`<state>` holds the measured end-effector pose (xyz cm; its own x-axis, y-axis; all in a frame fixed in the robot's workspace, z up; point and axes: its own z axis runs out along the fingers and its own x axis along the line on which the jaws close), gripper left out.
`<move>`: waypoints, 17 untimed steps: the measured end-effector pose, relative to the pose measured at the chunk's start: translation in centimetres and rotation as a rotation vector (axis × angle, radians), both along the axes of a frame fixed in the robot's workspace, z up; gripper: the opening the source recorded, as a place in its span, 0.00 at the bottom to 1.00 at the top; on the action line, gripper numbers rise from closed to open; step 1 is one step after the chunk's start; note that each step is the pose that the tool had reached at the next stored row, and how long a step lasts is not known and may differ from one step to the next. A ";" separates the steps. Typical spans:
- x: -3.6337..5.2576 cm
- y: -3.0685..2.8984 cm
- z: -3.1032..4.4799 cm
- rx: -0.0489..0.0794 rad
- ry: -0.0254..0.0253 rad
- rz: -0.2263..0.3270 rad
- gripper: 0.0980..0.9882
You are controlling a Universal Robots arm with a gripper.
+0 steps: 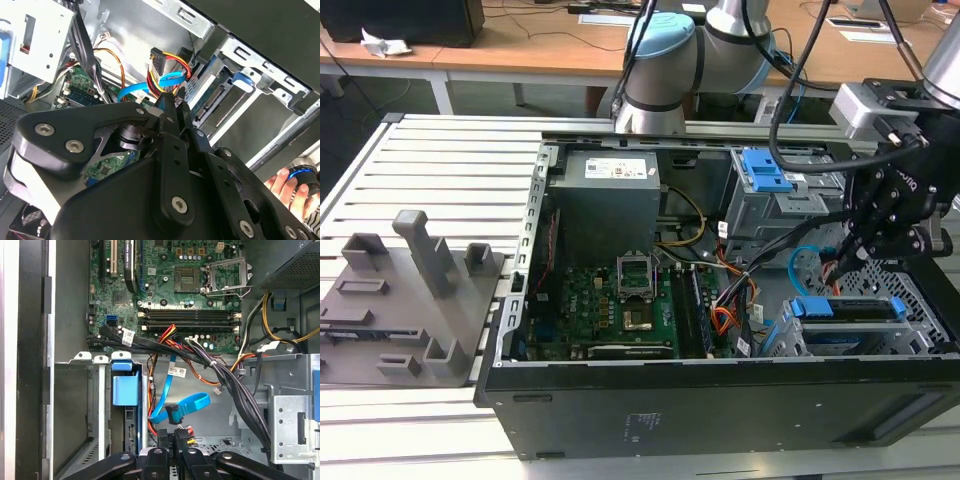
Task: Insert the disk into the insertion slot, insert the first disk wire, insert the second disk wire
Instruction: 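Insert the first disk wire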
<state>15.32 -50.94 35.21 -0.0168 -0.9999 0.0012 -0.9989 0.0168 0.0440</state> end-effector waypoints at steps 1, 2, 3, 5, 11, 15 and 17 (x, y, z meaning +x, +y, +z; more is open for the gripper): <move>0.00 -0.53 0.00 0.000 0.0000 0.000 0.08; 0.00 -1.05 0.00 0.000 0.0000 0.000 0.08; 0.00 -1.32 0.00 0.000 0.0000 0.000 0.08; 0.00 -1.60 0.00 0.000 0.0000 0.000 0.08; 0.00 -2.50 0.00 0.000 0.0000 0.000 0.08; 0.00 -3.10 0.00 0.000 0.0000 0.000 0.08; 0.00 -3.27 0.00 0.000 0.0000 0.000 0.08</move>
